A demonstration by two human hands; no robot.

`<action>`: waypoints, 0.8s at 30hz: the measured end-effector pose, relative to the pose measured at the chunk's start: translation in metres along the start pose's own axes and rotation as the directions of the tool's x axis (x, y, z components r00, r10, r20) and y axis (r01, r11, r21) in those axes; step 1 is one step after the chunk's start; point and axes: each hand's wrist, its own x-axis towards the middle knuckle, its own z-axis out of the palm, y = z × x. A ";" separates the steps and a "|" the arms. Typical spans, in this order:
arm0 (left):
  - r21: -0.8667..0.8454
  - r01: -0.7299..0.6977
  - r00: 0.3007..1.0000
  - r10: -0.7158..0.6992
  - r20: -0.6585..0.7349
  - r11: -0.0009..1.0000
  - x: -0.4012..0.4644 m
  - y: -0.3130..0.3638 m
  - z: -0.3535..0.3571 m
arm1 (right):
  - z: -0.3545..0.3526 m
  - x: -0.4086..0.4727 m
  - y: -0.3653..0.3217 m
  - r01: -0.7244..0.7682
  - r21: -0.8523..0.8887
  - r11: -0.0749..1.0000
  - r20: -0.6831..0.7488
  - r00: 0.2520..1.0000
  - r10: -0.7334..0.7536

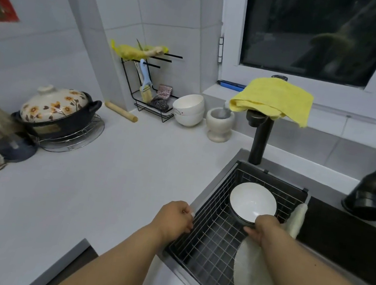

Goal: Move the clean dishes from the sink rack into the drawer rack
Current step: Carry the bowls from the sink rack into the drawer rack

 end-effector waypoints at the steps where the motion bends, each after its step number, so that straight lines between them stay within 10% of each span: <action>1: -0.004 0.002 1.000 -0.002 -0.004 1.000 -0.001 0.000 0.000 | 0.000 -0.001 0.000 -0.013 0.011 1.000 -0.018 1.000 0.013; 5: -0.013 0.000 1.000 -0.001 -0.031 1.000 -0.005 0.000 -0.004 | 0.002 -0.009 0.003 0.024 0.297 0.955 -0.095 0.995 0.005; 12: -0.115 -0.032 0.989 0.015 -0.147 0.993 -0.021 0.010 -0.012 | 0.005 -0.073 0.027 0.377 0.155 0.913 -0.322 0.893 -0.314; 24: -0.707 -0.100 0.991 0.006 -0.134 0.700 -0.087 0.007 -0.071 | 0.050 -0.204 0.029 0.750 0.154 0.644 0.033 0.647 -0.762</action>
